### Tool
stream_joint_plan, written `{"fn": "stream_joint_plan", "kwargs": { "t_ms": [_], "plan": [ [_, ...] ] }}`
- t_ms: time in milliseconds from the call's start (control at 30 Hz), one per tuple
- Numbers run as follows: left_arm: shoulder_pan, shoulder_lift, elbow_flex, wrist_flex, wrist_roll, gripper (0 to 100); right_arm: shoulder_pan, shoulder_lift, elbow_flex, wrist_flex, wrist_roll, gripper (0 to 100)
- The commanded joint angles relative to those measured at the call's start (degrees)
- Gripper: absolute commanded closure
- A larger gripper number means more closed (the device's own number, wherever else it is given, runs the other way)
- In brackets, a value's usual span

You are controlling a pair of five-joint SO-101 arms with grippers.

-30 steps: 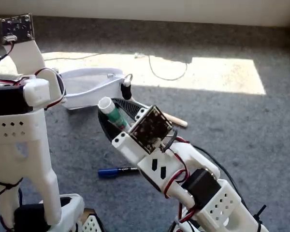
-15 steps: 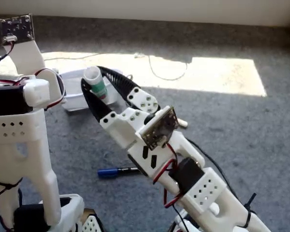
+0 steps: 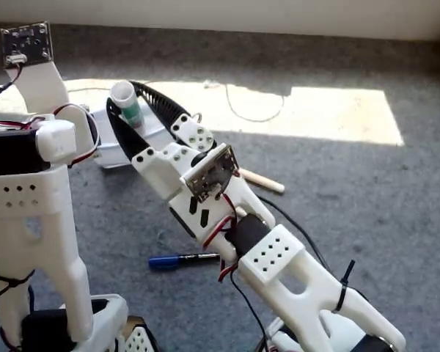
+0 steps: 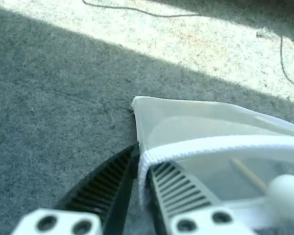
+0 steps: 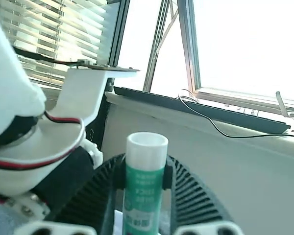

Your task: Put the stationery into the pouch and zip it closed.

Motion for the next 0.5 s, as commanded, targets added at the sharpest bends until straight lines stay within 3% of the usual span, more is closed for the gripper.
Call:
{"fn": "stream_joint_plan", "kwargs": {
  "t_ms": [0, 467],
  "plan": [
    [0.57, -0.57, -1.71, 0.09, 0.62, 99, 1.71, 0.40, -1.01, -2.77, -0.35, 96.9],
    [0.57, -0.57, -1.71, 0.09, 0.62, 99, 1.89, 6.02, -0.66, -2.68, -0.09, 96.9]
  ]
}}
